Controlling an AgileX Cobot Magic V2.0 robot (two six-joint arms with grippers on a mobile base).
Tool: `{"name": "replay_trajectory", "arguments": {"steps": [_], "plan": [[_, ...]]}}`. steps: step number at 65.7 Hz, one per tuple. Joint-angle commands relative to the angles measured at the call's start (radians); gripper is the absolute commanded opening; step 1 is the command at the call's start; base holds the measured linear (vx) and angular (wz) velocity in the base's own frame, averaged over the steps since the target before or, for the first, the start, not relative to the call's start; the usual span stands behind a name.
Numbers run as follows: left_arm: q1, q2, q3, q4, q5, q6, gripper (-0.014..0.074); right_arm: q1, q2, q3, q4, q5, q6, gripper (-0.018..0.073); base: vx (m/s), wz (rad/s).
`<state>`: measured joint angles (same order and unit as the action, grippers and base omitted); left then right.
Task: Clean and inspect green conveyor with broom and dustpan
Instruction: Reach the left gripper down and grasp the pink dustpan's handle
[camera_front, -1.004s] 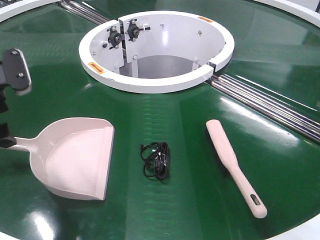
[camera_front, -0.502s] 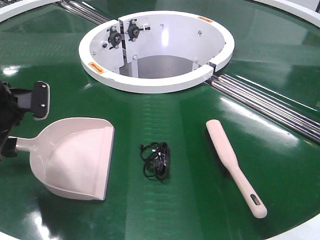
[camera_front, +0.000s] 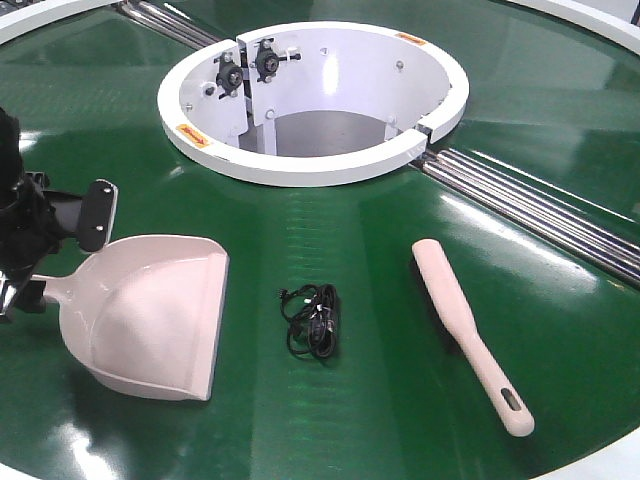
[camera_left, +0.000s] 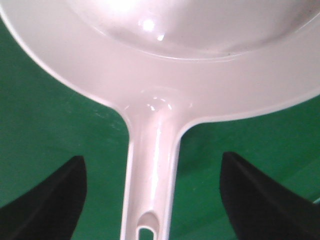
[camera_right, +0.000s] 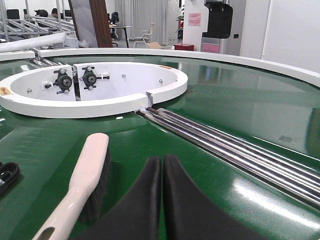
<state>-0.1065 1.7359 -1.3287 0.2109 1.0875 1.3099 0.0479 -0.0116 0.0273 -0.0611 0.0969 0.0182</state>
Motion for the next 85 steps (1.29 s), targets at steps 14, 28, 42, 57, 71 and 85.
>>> {"name": "replay_trajectory", "arguments": {"steps": [14,28,42,57,71,85], "plan": [[0.004,0.027,-0.029,0.037,-0.077,0.004,0.0512,-0.007,-0.011,0.004,-0.011,-0.074,-0.004,-0.0008,0.00,0.00],[0.004,0.073,-0.029,0.070,-0.078,0.002,0.0491,-0.007,-0.011,0.004,-0.011,-0.074,-0.004,-0.0008,0.00,0.00],[0.004,0.076,-0.029,0.088,-0.080,0.001,0.0242,-0.007,-0.011,0.004,-0.011,-0.074,-0.004,-0.0008,0.00,0.00],[0.004,0.069,-0.029,0.091,-0.055,0.001,-0.0008,-0.007,-0.011,0.004,-0.011,-0.074,-0.004,-0.0008,0.00,0.00],[0.002,0.016,-0.031,0.085,-0.037,0.001,-0.0008,-0.007,-0.011,0.004,-0.011,-0.074,-0.004,-0.0008,0.00,0.00],[-0.034,0.004,-0.087,0.045,0.003,-0.005,-0.0008,-0.007,-0.011,0.004,-0.011,-0.074,-0.004,-0.0008,0.00,0.00]]}}
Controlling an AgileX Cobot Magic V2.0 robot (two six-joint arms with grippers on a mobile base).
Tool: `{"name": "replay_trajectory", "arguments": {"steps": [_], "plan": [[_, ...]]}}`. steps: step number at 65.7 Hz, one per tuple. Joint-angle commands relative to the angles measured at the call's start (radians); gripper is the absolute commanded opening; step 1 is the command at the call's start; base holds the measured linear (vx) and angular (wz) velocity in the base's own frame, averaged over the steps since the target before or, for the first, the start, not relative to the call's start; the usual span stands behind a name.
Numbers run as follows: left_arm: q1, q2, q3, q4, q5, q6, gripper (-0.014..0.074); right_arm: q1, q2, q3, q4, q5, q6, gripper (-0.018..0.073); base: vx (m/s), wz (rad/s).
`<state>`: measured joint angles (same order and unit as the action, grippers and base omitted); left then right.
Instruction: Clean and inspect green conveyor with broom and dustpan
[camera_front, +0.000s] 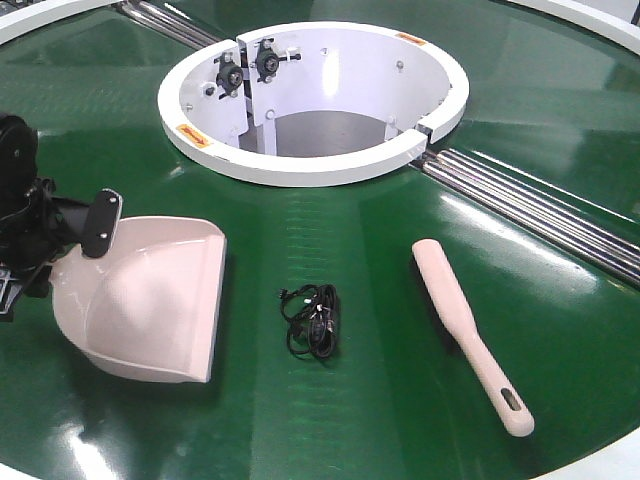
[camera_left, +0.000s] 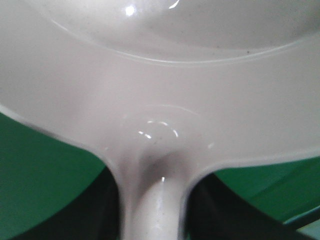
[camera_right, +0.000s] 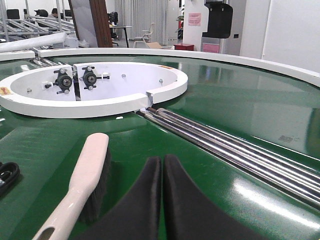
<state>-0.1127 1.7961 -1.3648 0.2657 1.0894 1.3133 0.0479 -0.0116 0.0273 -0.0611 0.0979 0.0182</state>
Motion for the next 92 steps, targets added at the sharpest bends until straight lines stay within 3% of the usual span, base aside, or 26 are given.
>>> {"name": "replay_trajectory", "arguments": {"steps": [1,21,30,61,92], "plan": [[-0.033,-0.056,-0.054,-0.011,0.001,-0.012,-0.0008,-0.007,-0.011,0.004,-0.011,-0.075,-0.004,-0.0008,0.00,0.00],[-0.123,-0.007,-0.086,0.034,0.024,-0.092,-0.0008,-0.007,-0.011,0.004,-0.011,-0.075,-0.004,-0.0008,0.00,0.00],[-0.133,0.016,-0.086,0.071,0.048,-0.161,-0.0008,-0.007,-0.011,0.004,-0.011,-0.075,-0.004,-0.0008,0.00,0.00],[-0.181,0.063,-0.086,0.088,0.052,-0.161,-0.0008,-0.007,-0.011,0.004,-0.011,-0.075,-0.004,-0.0008,0.00,0.00],[-0.180,0.060,-0.086,0.077,0.090,-0.176,-0.0008,-0.007,-0.011,0.004,-0.011,-0.075,-0.004,-0.0008,0.00,0.00]]}}
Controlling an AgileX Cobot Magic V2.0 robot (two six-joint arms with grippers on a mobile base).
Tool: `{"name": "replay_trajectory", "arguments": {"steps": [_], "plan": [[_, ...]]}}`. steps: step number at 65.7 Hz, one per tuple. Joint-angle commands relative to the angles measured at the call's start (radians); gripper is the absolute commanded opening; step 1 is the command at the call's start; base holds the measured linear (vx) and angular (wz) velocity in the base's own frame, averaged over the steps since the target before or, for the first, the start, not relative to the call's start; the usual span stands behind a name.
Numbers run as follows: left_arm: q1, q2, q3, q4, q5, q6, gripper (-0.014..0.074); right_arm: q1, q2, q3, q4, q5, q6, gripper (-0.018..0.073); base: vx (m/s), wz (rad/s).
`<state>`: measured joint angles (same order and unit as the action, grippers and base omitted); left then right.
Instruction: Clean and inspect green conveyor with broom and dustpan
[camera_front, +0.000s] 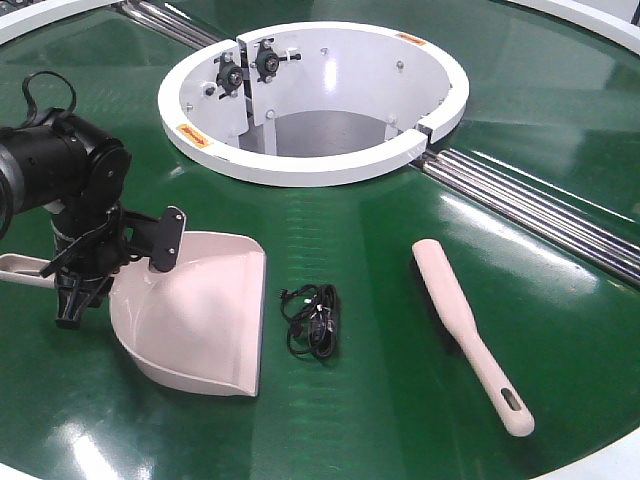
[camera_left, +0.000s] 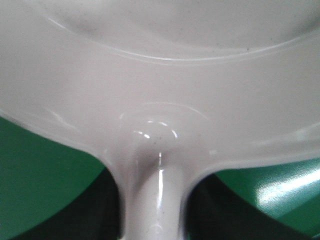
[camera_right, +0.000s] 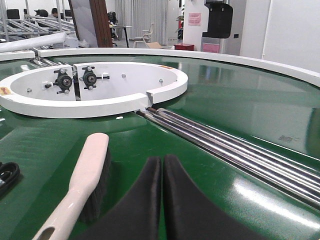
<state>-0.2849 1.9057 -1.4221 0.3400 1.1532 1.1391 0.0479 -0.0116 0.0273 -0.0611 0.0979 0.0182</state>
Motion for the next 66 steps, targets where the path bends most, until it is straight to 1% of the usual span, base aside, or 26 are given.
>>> {"name": "replay_trajectory", "arguments": {"steps": [1,66], "plan": [[-0.008,-0.049,-0.029,0.003,0.029,-0.001,-0.0008,-0.007,-0.011,0.004,-0.011,-0.075,-0.004,-0.0008,0.00,0.00],[-0.008,-0.049,-0.029,0.003,0.031,-0.001,-0.0006,-0.007,-0.011,0.004,-0.011,-0.075,-0.004,-0.0008,0.00,0.00]]}}
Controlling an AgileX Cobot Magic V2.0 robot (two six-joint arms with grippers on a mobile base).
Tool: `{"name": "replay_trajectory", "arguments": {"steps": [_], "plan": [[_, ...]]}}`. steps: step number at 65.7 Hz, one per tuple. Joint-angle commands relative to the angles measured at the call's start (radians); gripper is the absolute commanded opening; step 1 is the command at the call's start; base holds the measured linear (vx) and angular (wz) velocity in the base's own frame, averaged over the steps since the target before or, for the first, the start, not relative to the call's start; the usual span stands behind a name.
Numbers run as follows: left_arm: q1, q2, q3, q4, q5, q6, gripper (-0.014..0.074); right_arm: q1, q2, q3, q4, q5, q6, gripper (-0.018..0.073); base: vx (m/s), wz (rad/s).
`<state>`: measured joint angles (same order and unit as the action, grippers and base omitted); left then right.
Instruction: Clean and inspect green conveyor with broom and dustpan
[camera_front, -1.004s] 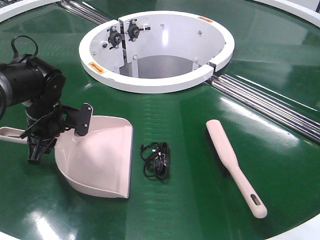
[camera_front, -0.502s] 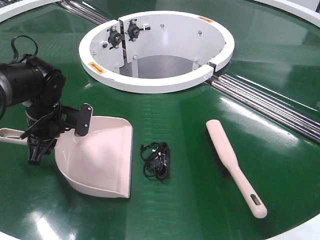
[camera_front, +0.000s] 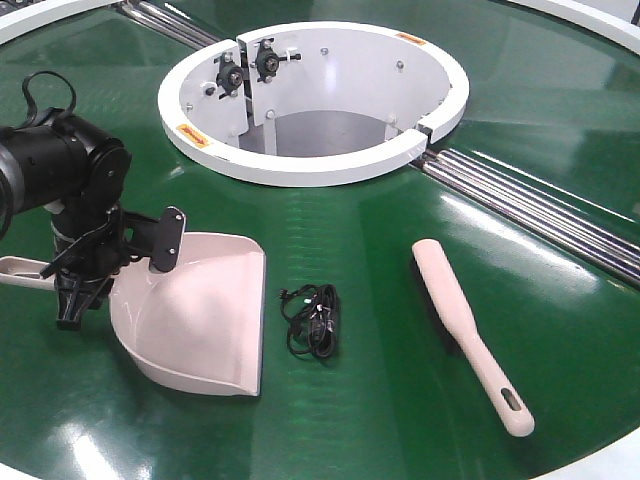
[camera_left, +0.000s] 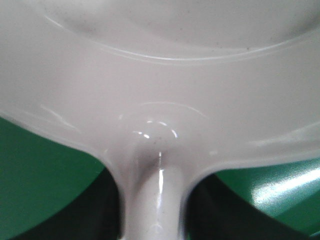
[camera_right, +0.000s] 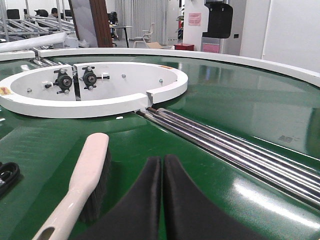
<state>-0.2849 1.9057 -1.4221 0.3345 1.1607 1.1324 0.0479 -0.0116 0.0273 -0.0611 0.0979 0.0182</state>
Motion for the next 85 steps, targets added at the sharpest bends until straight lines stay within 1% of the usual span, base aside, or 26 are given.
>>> {"name": "replay_trajectory", "arguments": {"steps": [1,9,14,24,28,37,47,53,58,64,68,72,79,85], "plan": [[-0.008,-0.049,-0.029,0.008,0.024,0.005,-0.0006,-0.007,-0.011,0.004,-0.011,-0.075,-0.004,-0.0008,0.00,0.00],[-0.008,-0.049,-0.029,0.008,0.024,0.005,-0.0006,-0.007,-0.011,0.004,-0.011,-0.075,-0.004,-0.0008,0.00,0.00],[-0.008,-0.049,-0.029,0.008,0.024,0.005,-0.0006,-0.007,-0.011,0.002,-0.014,-0.098,-0.005,-0.0008,0.00,0.00],[-0.008,-0.049,-0.029,0.008,0.024,0.005,-0.0006,-0.007,-0.010,-0.002,-0.010,-0.253,0.017,-0.0008,0.00,0.00],[-0.008,-0.049,-0.029,0.008,0.024,0.005,-0.0006,-0.006,0.004,-0.028,-0.010,-0.269,0.034,-0.0008,0.00,0.00],[-0.008,-0.049,-0.029,0.008,0.024,0.005,-0.0006,-0.005,0.111,-0.167,-0.010,-0.183,0.096,-0.0008,0.00,0.00],[-0.008,-0.049,-0.029,0.008,0.024,0.005,-0.0006,-0.005,0.321,-0.364,-0.010,-0.063,0.097,-0.0008,0.00,0.00],[-0.008,-0.049,-0.029,0.008,0.024,0.005,-0.0006,-0.005,0.465,-0.462,0.020,-0.003,0.107,-0.0008,0.00,0.00],[-0.008,-0.049,-0.029,0.008,0.024,0.005,-0.0006,-0.005,0.553,-0.521,0.018,0.003,0.091,-0.0008,0.00,0.00],[-0.008,-0.049,-0.029,0.008,0.024,0.005,-0.0006,-0.008,0.635,-0.547,-0.015,-0.038,0.044,-0.0008,0.00,0.00],[-0.008,-0.049,-0.029,0.008,0.024,0.005,-0.0006,-0.008,0.672,-0.549,-0.014,-0.077,0.044,-0.0008,0.00,0.00],[-0.008,-0.049,-0.029,0.008,0.024,0.005,-0.0006,-0.008,0.704,-0.558,-0.014,-0.072,0.044,-0.0006,0.00,0.00],[-0.008,-0.049,-0.029,0.008,0.024,0.005,-0.0006,-0.008,0.760,-0.609,-0.014,0.035,0.044,0.0013,0.00,0.00],[-0.008,-0.049,-0.029,0.008,0.024,0.005,-0.0006,-0.008,0.798,-0.675,-0.014,0.180,0.044,0.0068,0.00,0.00]]}}
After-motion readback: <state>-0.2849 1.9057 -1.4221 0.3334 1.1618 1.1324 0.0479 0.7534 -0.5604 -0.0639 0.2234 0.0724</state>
